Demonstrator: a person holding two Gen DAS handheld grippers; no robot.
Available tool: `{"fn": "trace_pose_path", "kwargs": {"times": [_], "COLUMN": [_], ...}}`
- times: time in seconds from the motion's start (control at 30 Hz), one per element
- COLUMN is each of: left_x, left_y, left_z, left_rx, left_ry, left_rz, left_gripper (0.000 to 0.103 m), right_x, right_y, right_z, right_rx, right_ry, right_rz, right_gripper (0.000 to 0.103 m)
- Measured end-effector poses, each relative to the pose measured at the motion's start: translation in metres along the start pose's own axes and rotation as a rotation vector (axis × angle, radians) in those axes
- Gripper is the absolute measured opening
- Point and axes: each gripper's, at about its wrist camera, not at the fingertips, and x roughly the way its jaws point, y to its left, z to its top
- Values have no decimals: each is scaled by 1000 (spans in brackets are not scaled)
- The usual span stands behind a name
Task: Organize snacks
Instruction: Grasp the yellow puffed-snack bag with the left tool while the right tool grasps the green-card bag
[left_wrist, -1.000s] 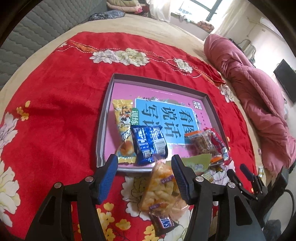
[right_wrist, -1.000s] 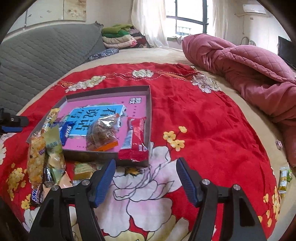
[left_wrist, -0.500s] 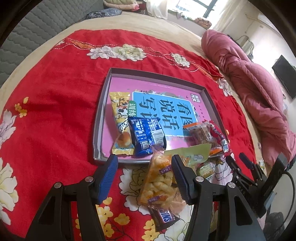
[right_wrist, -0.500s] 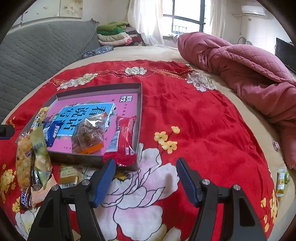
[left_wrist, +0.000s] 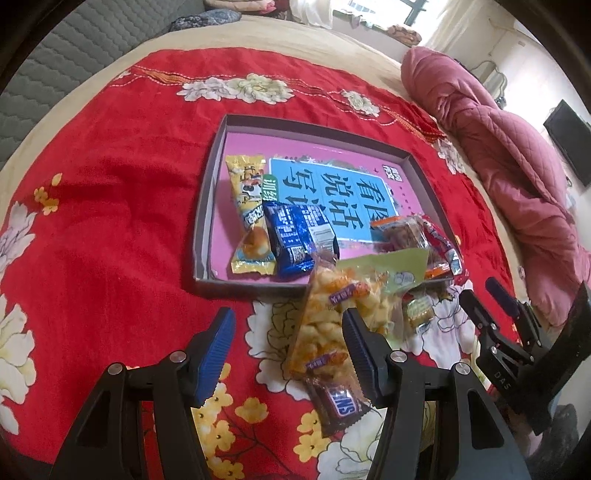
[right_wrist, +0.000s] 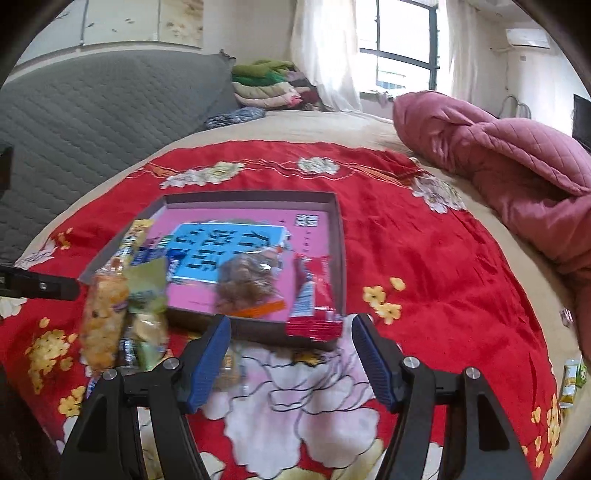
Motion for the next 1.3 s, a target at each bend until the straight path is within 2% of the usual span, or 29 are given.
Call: {"fn": "trace_pose_path", "kwargs": {"times": [0.1,0.33,0.67,1.3], "left_x": [1,5,11,37], "left_y": [-2,-7,-12,-16], "left_z": [-2,-9,-11,-3], "left_rx": [5,14,23,0], "left_ry": [5,24,38,70], "left_rz": [-5,-14,-21,-75], "left_gripper": [67,67,67,67], "right_x": [-2,-5,-11,8], "right_y": [3,9,29,61], "right_z": [1,-3,-4,-12], "right_rx": [3,10,-51,-141], "right_ry": [2,26,9,69], "right_rz": [15,42,106,198], "right_gripper": [68,68,68,68]}}
